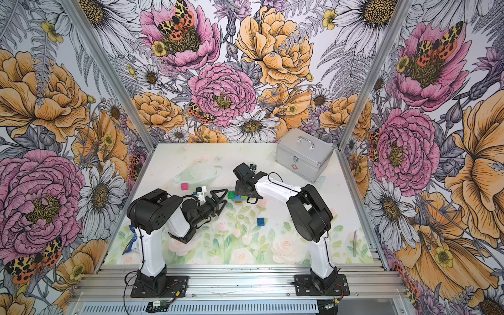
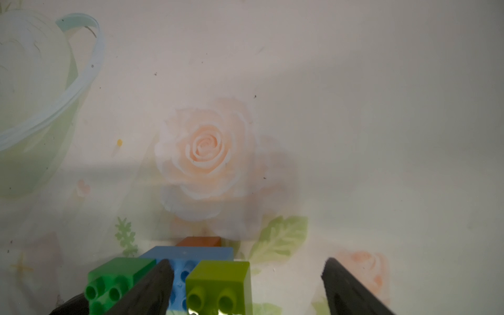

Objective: Assemble the letter v with lego
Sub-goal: Assemble the lego brick with the lego brick, then adjust the lego brick at the center of the board.

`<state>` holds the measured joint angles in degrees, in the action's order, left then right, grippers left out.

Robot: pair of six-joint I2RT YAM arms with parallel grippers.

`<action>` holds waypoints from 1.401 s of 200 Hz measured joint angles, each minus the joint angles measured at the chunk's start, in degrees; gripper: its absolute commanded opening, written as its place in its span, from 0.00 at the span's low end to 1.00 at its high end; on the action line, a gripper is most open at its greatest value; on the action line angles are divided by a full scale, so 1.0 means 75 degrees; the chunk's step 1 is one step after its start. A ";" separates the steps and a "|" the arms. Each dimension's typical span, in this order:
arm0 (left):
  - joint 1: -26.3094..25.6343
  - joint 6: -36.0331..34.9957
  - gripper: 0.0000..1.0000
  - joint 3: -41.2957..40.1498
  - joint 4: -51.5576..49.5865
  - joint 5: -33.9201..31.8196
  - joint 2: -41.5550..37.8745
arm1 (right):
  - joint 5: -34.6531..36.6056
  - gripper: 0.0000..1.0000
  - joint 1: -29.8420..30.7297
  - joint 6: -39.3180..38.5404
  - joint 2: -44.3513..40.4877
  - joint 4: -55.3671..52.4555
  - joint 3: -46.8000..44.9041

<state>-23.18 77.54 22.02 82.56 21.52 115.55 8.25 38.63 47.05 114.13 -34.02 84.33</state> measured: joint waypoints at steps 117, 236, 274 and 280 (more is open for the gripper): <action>0.0329 -0.2675 0.99 0.0857 -0.8055 -0.0734 -0.3748 | -0.0425 0.89 -0.0213 0.0265 -0.0198 -0.0003 -0.0283; 0.0402 -0.3943 0.99 0.2477 -1.0066 -0.0522 -0.3891 | -0.1545 0.83 -0.0262 0.1428 -0.1580 0.2206 -0.3174; 0.0356 -0.3969 0.99 0.2751 -1.0191 -0.0455 -0.3590 | -0.1684 0.82 -0.0262 0.1463 -0.1571 0.2562 -0.2949; 0.0356 -0.3969 0.99 0.2766 -1.0212 -0.0440 -0.3567 | -0.1702 0.81 -0.0262 0.1451 -0.1550 0.2585 -0.2847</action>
<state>-20.51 47.77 42.76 5.98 18.22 88.79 -4.51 36.67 57.93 102.50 -14.63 62.98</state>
